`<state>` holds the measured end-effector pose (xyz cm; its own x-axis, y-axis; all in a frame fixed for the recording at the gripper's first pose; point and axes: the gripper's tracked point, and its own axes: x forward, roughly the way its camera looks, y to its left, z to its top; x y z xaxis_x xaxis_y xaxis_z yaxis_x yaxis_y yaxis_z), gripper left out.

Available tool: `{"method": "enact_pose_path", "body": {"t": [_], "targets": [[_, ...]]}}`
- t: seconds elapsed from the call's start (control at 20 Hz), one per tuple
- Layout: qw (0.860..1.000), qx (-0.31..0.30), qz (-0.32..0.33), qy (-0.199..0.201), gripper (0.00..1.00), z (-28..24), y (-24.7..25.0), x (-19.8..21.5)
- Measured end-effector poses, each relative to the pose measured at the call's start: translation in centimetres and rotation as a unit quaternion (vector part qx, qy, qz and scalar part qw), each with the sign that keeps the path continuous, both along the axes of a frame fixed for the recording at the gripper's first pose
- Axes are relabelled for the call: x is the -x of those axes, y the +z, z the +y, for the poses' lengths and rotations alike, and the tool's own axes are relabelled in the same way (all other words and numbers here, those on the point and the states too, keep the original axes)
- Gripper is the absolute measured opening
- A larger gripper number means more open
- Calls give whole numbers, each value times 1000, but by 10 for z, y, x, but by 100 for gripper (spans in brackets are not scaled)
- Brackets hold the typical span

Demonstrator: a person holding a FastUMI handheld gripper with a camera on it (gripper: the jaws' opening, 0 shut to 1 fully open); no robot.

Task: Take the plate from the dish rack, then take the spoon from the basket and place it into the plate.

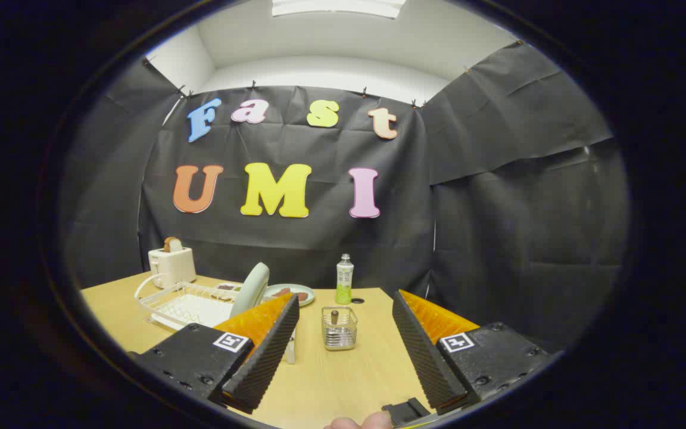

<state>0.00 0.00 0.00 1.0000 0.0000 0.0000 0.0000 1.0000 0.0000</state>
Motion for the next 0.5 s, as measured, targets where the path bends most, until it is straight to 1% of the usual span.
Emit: {"method": "enact_pose_path", "body": {"t": [0.35, 0.5], "targets": [[1000, -7, -4, 6, 100, 3, 5, 3], [1000, -9, 4, 6, 100, 5, -1, 0]]}}
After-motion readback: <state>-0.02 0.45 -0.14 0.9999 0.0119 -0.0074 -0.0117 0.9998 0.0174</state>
